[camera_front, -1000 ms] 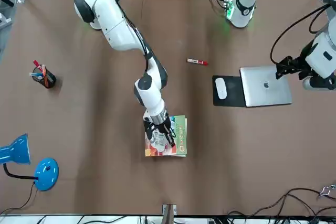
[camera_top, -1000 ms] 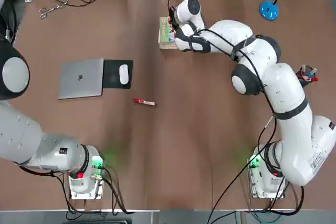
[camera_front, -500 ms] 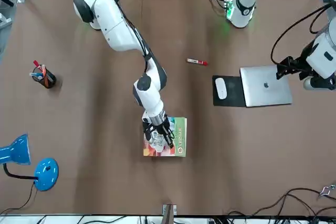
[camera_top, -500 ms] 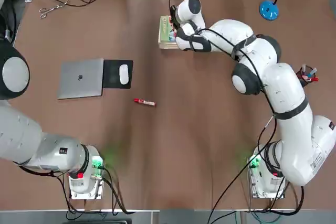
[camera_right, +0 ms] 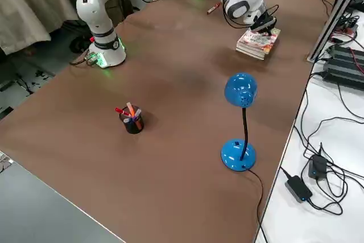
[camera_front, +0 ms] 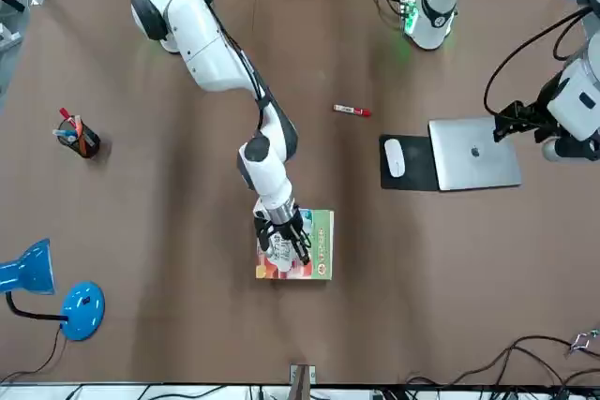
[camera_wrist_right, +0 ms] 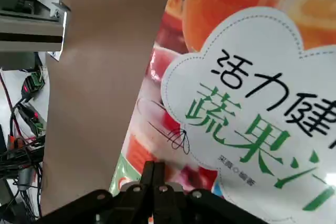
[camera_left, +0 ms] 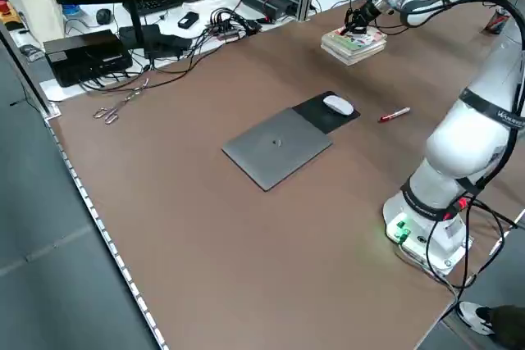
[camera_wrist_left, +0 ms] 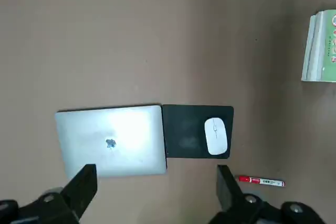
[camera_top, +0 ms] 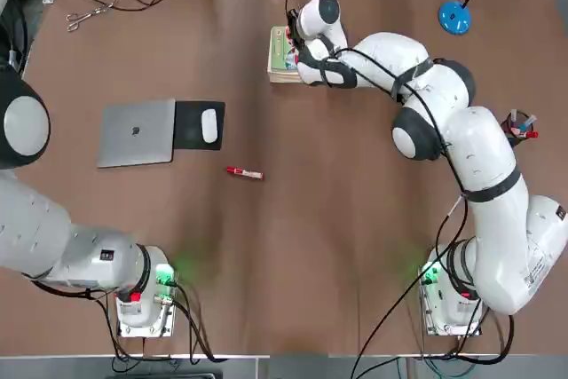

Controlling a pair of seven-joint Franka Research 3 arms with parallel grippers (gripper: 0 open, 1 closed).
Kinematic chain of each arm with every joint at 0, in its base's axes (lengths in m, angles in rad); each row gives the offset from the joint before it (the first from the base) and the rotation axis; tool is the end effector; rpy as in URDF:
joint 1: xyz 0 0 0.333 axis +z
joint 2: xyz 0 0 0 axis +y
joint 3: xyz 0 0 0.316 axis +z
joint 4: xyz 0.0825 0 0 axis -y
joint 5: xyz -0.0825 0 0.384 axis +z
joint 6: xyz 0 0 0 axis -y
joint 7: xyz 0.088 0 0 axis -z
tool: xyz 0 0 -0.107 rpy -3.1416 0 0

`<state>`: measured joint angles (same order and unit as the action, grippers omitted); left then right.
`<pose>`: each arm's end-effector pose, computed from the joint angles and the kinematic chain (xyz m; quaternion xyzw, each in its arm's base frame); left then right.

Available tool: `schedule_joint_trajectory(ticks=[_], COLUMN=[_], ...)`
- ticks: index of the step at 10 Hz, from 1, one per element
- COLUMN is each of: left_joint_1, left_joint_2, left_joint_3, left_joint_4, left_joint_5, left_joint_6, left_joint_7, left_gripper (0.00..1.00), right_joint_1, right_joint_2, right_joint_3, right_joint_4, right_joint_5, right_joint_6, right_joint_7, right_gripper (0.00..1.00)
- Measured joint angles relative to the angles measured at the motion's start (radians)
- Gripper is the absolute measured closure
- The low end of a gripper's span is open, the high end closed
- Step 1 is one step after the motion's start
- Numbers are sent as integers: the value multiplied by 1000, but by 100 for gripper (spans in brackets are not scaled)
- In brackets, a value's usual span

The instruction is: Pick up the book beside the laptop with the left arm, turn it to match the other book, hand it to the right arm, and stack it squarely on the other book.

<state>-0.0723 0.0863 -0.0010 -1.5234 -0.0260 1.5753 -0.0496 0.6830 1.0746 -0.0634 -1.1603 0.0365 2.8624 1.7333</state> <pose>0.5789 -0.0453 0.5983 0.9997 -0.0116 -0.0180 0.0120 0.6447 0.4814 0.2052 -0.8120 0.4946 -0.1292 0.2815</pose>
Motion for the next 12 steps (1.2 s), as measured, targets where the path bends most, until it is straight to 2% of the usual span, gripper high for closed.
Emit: schedule_joint_trajectory(ticks=[4, 6, 8, 10, 12], left_joint_1=[4, 4, 4, 4, 4], left_joint_2=[0, 0, 0, 1, 6], left_joint_3=[2, 2, 2, 2, 2], left_joint_4=[0, 0, 0, 0, 0], left_joint_5=[0, 0, 0, 0, 0], left_joint_6=[0, 0, 0, 0, 0], left_joint_7=[0, 0, 0, 0, 0], left_gripper=[0, 0, 0, 0, 0], right_joint_1=[20, 12, -4, -19, -27], right_joint_2=[-39, -75, -81, -81, -87], right_joint_3=[0, -10, -13, -16, -19], right_joint_4=[-1, -2, -11, -20, -52], right_joint_5=[0, -13, -20, -22, -22], right_joint_6=[-12, -27, -50, -120, -136], right_joint_7=[0, -63, -231, -447, -576], right_gripper=[98, 99, 99, 99, 99])
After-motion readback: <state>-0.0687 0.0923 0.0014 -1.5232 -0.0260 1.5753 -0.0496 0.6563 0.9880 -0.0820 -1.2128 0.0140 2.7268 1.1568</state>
